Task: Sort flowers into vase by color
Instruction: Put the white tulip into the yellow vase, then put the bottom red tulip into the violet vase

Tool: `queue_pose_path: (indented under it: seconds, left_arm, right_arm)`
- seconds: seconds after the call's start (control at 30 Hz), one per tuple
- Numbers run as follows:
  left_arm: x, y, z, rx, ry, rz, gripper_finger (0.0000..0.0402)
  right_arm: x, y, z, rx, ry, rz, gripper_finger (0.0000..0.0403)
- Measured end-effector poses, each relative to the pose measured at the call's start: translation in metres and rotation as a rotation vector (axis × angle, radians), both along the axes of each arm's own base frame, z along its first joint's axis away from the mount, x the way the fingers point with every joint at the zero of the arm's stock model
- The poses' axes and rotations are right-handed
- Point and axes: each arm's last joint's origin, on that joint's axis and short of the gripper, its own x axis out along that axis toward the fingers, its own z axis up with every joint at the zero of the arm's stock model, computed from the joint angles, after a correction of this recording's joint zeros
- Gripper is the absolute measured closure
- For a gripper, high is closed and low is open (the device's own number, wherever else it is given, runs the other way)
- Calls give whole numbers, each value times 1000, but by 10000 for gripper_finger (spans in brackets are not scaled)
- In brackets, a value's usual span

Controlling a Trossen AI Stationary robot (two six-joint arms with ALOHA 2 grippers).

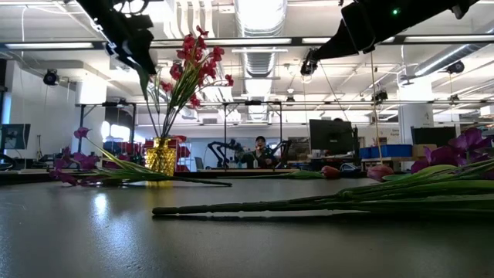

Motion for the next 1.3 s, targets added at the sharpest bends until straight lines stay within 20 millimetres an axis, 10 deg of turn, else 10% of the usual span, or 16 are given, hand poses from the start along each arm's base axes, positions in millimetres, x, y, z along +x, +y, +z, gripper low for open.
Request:
queue_pose_path:
  seconds: [0.83, 1.3]
  left_arm:
    - [-56, -58, 31, 53, -189, -18, 164]
    - [-60, -80, -45, 135, -620, -414, 297]
  right_arm:
    - [0, 0, 0, -12, 12, 3, 394]
    - [0, 0, -1, -20, 25, 5, 394]
